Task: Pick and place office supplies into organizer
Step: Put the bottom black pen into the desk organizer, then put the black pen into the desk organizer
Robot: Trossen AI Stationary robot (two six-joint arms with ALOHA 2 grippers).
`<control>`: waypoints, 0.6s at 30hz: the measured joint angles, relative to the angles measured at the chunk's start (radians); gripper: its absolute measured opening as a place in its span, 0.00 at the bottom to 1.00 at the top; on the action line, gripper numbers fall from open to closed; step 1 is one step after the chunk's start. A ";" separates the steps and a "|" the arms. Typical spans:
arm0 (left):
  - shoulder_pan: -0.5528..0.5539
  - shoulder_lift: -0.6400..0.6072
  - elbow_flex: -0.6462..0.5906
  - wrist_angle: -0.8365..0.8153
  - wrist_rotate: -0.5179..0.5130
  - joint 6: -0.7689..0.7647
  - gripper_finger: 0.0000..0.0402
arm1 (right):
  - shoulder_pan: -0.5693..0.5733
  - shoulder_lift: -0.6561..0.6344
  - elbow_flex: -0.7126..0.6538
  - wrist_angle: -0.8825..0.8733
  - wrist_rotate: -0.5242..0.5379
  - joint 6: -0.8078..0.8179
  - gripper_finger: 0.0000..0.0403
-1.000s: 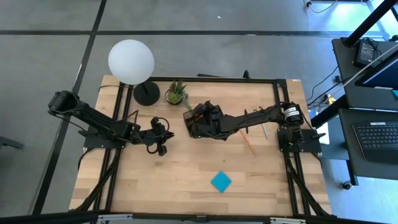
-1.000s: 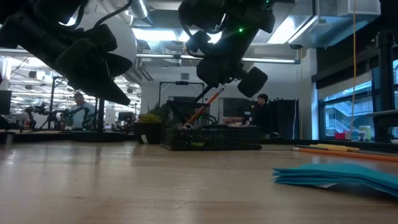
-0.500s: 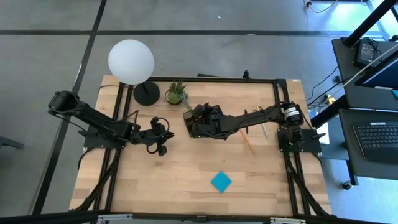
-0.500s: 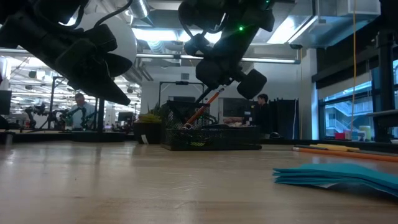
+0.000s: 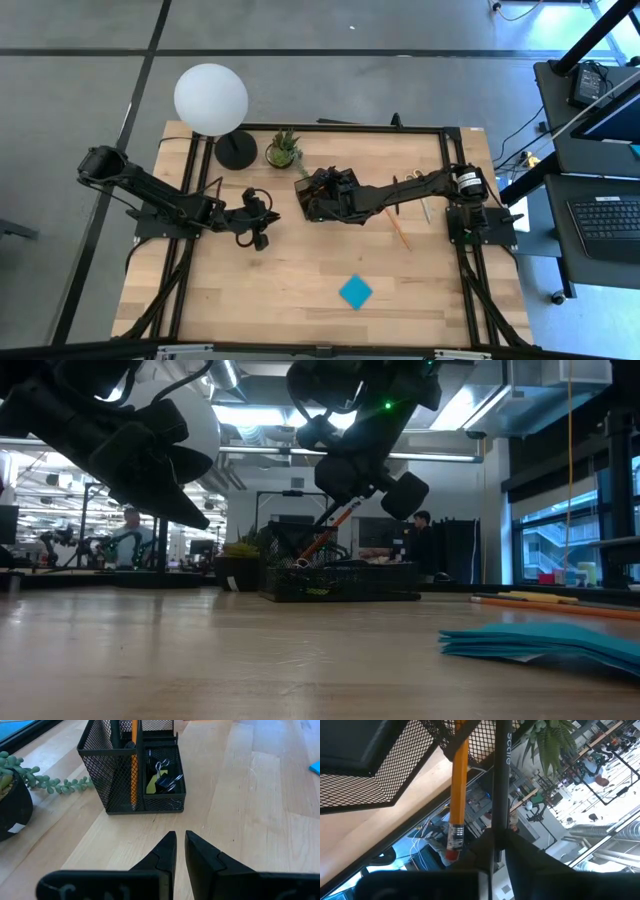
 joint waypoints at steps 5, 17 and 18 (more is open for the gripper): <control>0.000 0.000 0.000 0.000 0.000 0.000 0.08 | 0.000 0.000 0.000 0.000 -0.027 0.001 0.17; 0.000 0.000 0.000 0.000 0.000 0.000 0.08 | 0.008 -0.011 0.000 0.007 -0.006 0.075 0.23; 0.000 0.000 0.000 0.000 0.000 0.000 0.08 | 0.014 -0.020 0.000 0.006 -0.009 0.095 0.23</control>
